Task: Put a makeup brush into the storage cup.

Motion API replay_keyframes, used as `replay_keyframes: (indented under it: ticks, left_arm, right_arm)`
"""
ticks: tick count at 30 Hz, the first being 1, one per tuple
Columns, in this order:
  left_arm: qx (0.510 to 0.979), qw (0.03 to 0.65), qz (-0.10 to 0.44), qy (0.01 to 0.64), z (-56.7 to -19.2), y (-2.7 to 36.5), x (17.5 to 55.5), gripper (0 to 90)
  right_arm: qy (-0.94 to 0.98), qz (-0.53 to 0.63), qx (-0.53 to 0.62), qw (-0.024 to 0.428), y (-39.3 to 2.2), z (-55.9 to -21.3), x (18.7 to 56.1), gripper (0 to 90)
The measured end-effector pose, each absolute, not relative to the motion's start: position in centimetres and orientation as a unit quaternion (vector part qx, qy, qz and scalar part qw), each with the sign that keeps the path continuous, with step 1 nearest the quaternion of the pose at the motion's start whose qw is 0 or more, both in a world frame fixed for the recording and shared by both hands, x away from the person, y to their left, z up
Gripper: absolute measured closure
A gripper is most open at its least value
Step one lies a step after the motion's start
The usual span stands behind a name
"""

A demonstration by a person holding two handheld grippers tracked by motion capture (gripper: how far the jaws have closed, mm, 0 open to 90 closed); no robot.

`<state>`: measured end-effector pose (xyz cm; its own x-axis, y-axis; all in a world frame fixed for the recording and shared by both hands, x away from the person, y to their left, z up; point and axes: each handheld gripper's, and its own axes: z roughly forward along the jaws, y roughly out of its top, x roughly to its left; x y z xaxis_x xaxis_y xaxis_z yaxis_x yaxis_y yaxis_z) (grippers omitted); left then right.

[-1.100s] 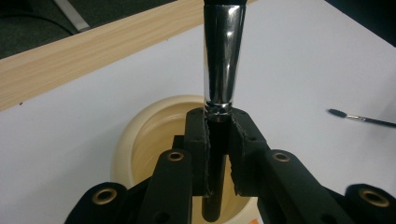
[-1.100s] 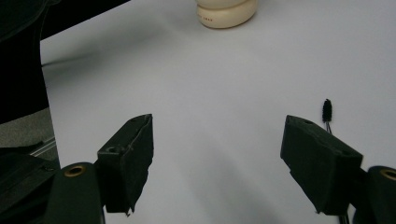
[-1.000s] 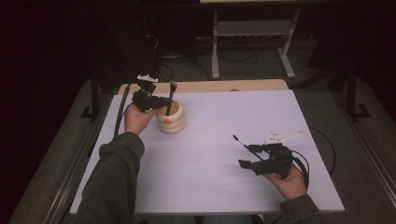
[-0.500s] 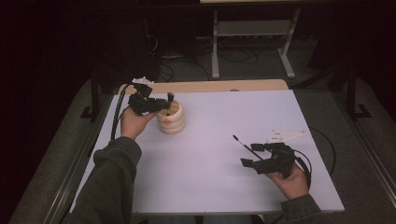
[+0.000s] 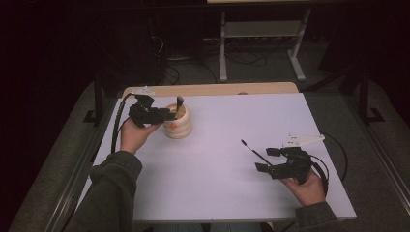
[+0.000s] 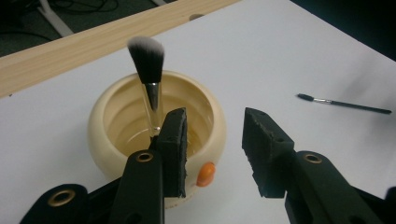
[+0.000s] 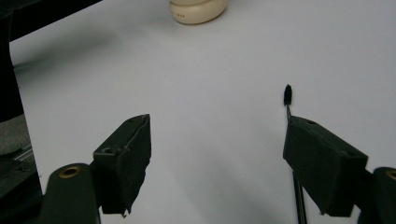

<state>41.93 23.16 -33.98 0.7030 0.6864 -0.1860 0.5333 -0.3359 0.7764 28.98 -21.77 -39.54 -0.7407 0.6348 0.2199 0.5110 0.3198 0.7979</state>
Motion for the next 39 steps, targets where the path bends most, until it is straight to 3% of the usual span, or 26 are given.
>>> replay_keyframes:
  ticks: [39]
  left_arm:
    - [0.823, 0.438, 0.081, 0.353, -36.2, 23.9, 34.8, 45.3]
  right_arm:
    - [0.815, 0.437, 0.371, 0.086, -22.5, -38.8, 29.1, 22.8]
